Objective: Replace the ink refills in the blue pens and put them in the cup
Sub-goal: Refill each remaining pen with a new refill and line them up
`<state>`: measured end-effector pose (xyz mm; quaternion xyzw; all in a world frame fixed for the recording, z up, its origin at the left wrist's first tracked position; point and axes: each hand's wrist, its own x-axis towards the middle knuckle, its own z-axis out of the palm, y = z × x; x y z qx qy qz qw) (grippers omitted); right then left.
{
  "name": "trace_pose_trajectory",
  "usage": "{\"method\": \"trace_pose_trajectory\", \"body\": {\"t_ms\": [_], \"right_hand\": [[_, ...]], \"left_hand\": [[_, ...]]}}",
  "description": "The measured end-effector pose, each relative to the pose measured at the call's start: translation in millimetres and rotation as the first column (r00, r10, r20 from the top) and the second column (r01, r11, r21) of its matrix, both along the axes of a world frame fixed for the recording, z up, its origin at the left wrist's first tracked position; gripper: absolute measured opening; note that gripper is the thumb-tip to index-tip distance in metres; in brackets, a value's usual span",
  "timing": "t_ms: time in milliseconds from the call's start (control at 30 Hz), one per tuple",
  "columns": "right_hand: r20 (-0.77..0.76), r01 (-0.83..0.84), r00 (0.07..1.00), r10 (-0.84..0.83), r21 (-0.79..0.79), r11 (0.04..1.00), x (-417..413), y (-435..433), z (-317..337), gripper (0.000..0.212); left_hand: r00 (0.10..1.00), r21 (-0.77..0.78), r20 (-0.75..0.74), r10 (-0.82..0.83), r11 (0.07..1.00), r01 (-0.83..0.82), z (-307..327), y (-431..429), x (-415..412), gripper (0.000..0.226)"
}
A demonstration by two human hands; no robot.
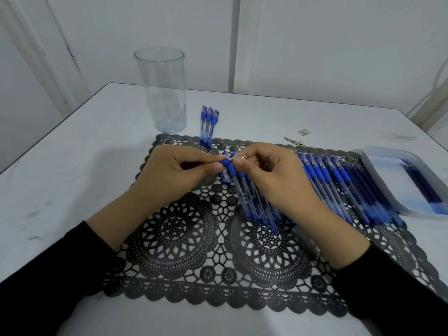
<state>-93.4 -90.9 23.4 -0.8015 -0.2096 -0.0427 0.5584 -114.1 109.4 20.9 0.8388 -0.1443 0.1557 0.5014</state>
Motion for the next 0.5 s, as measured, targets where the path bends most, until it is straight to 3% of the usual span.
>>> {"method": "trace_pose_trajectory", "body": {"t_ms": [167, 267, 367, 500], "right_hand": [[-0.018, -0.055, 0.998, 0.056, 0.059, 0.997, -4, -4, 1, 0.017], [0.033, -0.028, 0.999, 0.029, -0.025, 0.999, -3, -4, 1, 0.019], [-0.005, -0.082, 0.997, 0.082, -0.013, 0.997, -1, -9, 2, 0.003], [-0.011, -0.095, 0.995, 0.095, -0.026, 0.995, -1, -10, 1, 0.013]], "left_hand": [[1.000, 0.012, -0.015, -0.027, 1.000, 0.027, 1, 2, -1, 0.024], [0.999, 0.039, -0.016, -0.033, 0.999, 0.034, 0, 5, 0, 0.024], [0.999, 0.059, 0.002, -0.044, 0.997, 0.043, -1, 6, 0, 0.027], [0.998, 0.054, 0.017, -0.063, 0.997, 0.062, -2, 6, 0, 0.027]]}}
